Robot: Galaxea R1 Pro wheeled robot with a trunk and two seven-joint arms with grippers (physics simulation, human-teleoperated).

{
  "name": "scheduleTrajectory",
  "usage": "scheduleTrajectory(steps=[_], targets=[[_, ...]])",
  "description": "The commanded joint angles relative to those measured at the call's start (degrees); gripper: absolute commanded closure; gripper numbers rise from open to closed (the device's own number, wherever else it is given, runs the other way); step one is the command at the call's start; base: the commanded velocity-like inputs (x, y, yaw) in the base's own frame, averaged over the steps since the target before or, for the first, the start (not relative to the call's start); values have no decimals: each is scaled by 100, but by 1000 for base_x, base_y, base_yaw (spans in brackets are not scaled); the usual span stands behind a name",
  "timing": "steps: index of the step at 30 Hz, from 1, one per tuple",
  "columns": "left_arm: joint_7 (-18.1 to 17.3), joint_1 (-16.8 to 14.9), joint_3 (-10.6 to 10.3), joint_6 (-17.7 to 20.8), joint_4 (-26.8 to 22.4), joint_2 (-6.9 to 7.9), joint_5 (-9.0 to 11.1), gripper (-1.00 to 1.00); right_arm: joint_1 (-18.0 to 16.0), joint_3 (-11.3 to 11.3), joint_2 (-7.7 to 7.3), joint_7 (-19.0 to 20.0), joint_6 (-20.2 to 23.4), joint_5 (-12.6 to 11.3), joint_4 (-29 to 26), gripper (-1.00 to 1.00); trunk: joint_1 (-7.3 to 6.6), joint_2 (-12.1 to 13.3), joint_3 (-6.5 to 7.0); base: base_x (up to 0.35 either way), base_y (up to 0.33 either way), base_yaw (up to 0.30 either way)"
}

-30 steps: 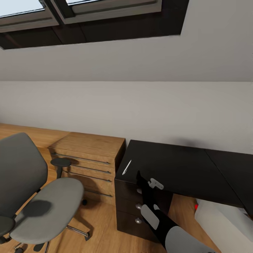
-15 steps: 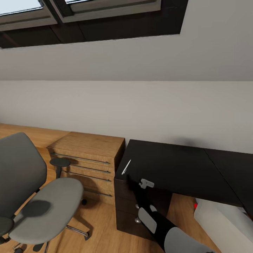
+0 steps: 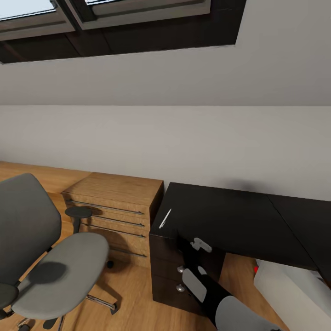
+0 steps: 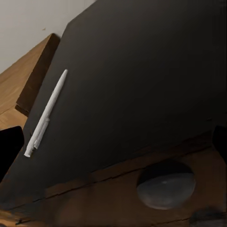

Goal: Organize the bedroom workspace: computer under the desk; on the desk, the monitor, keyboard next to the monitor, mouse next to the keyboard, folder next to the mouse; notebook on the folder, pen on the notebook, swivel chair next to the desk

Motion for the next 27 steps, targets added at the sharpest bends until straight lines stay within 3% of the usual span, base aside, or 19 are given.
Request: scheduleTrajectory(steps=[1,2,5,6,7,12,14,18,21,23,24,25,26,27], targets=[[37,-6,-49,-29,0,4,49,-100,-10,30,0,-249,18,-4,-2,-100,0,-4,-6,0,0,0],[37,-6,-49,-29,0,4,49,-100,-17,27,0,-632,151,35,-20,-100,0,-4,-6,0,0,0],[35,-6,-49,-29,0,4,49,-100,-25,28,0,-1238,579,214,-162,-100,0,-4,-6,0,0,0],[35,-6,-49,-29,0,4,49,-100,-27,27,0,-1443,811,367,-275,-100,0,-4,-6,0,0,0],[31,-6,-49,-29,0,4,49,-100,-30,26,0,-1854,1291,894,-479,-100,0,-4,-6,0,0,0],[32,-6,-49,-29,0,4,49,-100,-31,27,0,-2539,1755,1615,-657,-100,0,-4,-6,0,0,0],[33,-6,-49,-29,0,4,49,-100,-31,27,0,-2759,1846,1770,-787,-100,0,-4,-6,0,0,0],[33,-6,-49,-29,0,4,49,-100,-31,28,0,-2940,1706,1931,-1001,-100,0,-4,-6,0,0,0],[34,-6,-49,-29,0,4,49,-100,-31,-2,0,-2983,928,1937,-1043,-100,0,-4,-6,0,0,0],[34,-6,-49,-29,0,4,49,-100,-31,1,0,-3007,753,1926,-1053,-100,0,-4,-6,0,0,0],[33,-6,-49,-29,0,4,49,-100,-31,3,0,-3025,734,1917,-1057,-100,0,-4,-6,0,0,0],[30,-6,-49,-29,0,4,45,-100,-31,24,0,-3567,1084,1841,-1091,-100,0,-4,-6,0,0,0],[30,-6,-49,-29,0,4,45,-100,-34,25,0,-3722,1393,1837,-1129,-100,0,-4,-6,0,0,0],[30,-6,-49,-29,0,4,45,-100,-34,25,0,-3722,1393,1837,-1129,-100,0,-4,-6,0,0,0]])
